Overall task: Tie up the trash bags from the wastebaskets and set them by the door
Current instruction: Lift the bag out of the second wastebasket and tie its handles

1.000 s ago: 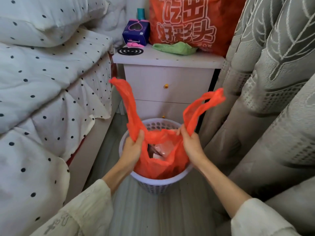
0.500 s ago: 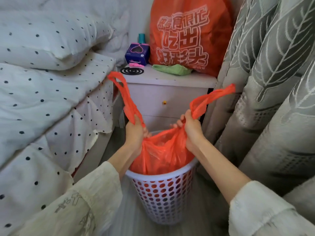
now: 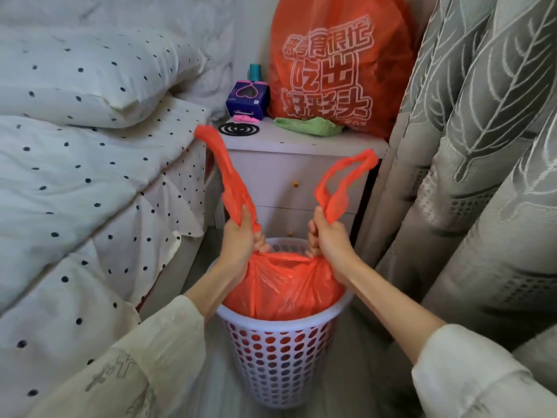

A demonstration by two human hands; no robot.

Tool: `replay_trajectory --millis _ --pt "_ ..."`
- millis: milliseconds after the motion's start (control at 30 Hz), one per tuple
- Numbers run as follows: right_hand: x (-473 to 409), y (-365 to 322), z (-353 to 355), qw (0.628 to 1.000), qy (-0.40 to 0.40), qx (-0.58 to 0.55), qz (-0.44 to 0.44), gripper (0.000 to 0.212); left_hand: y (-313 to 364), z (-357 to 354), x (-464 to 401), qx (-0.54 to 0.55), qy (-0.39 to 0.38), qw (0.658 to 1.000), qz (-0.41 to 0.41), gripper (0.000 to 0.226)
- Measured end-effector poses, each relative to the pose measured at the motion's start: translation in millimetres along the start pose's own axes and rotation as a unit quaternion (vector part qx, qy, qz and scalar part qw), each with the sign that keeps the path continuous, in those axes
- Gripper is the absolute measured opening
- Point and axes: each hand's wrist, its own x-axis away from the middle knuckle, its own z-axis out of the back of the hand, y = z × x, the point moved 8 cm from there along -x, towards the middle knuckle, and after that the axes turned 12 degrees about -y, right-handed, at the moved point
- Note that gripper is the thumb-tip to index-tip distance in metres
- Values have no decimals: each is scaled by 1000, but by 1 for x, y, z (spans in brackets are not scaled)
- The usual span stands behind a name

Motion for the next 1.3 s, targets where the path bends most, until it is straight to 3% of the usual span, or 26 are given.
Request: replay_trajectory --millis 200,333,433,567,633,733,800,867,967,1100,1167,1233,1300 --pt "8 5 -2 999 8 45 -11 45 -5 4 10 -79 6 997 9 42" --pt "5 -12 -10 998 -40 9 38 45 8 11 8 8 47 997 -56 39" --pt "9 -5 -7 993 -24 119 11 45 1 4 7 -78 44 996 10 42" --pt "10 6 3 999 8 45 22 44 7 1 6 -168 20 986 -6 42" --pt "8 6 0 995 4 92 26 43 11 -11 8 -327 -33 944 -26 39" --pt "10 12 -6 990 -22 137 3 47 -4 -21 12 -540 -100 836 21 22" --pt "14 16 -12 982 -63 176 -18 37 -19 -22 18 -631 -151 759 49 26" --pt "16 23 -18 978 -86 182 -45 26 -30 -30 30 -672 -202 712 37 29" --pt "15 26 -12 988 -26 142 -60 9 -30 -39 40 -655 -239 717 1 28" --pt "14 29 1 995 61 53 -50 24 -31 -28 49 -616 -262 742 -26 48" --pt "15 37 6 994 50 -62 -79 33 -36 -15 59 -631 -263 729 -33 67" --pt "17 43 3 975 -7 -196 -101 52 -49 -5 71 -663 -279 694 -29 76" --pt "20 46 9 949 -7 -302 -86 57 -65 6 83 -695 -296 655 -14 81"
